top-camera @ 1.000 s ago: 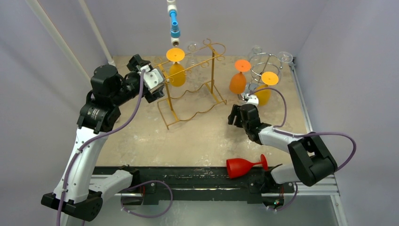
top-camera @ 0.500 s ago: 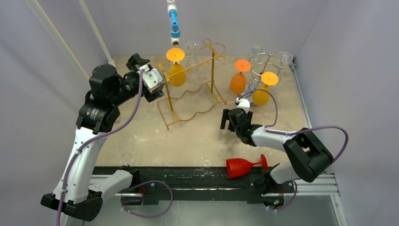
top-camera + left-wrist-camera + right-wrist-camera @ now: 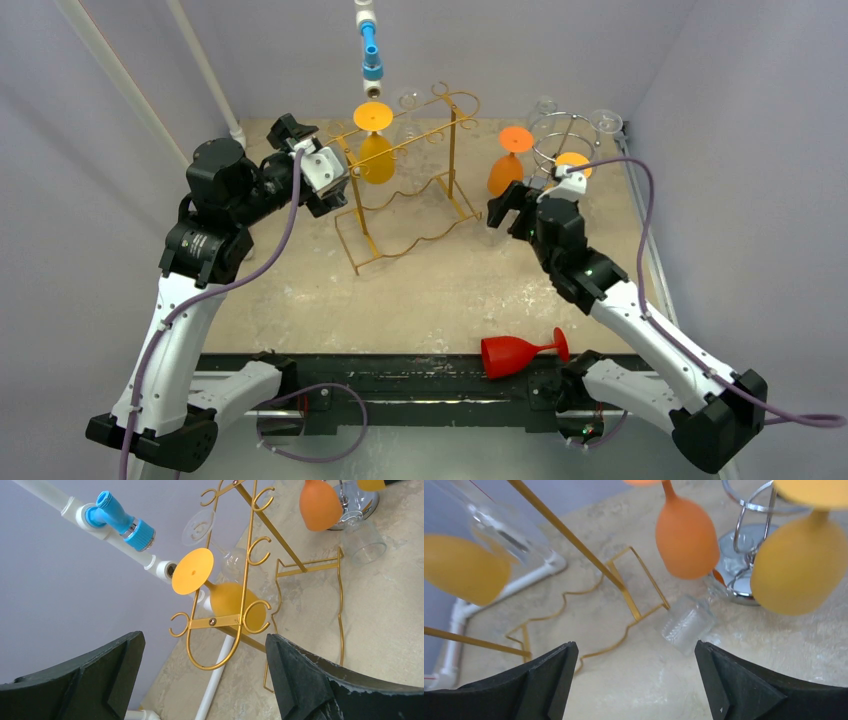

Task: Place the wine glass upside down on the wine glass rack
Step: Place the wine glass at the center of the board.

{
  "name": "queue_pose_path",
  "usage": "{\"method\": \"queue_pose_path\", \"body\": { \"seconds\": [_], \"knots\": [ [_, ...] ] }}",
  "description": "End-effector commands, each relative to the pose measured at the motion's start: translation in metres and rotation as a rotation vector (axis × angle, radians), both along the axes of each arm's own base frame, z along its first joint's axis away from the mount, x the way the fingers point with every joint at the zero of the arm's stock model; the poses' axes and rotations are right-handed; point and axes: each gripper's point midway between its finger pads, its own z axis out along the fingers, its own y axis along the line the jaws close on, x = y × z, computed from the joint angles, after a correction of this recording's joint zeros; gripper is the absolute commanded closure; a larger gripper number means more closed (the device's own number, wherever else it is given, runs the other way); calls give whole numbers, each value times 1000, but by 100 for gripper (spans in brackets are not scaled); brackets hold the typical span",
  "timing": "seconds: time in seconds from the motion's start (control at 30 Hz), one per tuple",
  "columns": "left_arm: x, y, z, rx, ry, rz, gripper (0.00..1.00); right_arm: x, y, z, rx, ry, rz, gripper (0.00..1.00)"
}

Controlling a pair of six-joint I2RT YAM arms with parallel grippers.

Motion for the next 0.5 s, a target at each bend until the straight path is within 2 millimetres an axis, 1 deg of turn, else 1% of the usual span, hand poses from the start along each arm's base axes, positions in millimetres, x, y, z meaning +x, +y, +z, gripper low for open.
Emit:
{"method": "queue_pose_path", "body": {
  "seconds": [0.0, 0.03, 0.07, 0.17, 0.2, 0.23, 0.27, 0.37, 0.47],
  "knots": [
    [-8, 0, 21, -39, -45, -4, 0, -4, -23, 63, -18, -39, -33, 1],
    [-8, -1, 22, -45, -43, -5, 0, -3, -32, 73, -29, -36, -56, 1],
    [-8, -1, 23, -51, -38, -5, 0, -2, -41, 82, -39, -35, -81, 4],
    [-10, -3, 25, -73, -26, -13, 0, 6, -71, 98, -78, -32, -170, 18],
    [-10, -3, 26, -82, -20, -12, 0, 8, -80, 99, -87, -26, -199, 22],
    [-10, -4, 26, -85, -14, -14, 1, 10, -88, 98, -92, -20, -219, 23],
    [-11, -4, 26, -86, -9, -15, 1, 11, -96, 97, -98, -15, -244, 24],
    [-13, -4, 24, -84, 5, -18, 3, 12, -113, 88, -113, -3, -290, 22],
    [-14, -4, 24, -79, 3, -22, 5, 14, -131, 86, -137, -10, -336, 22]
  ]
}}
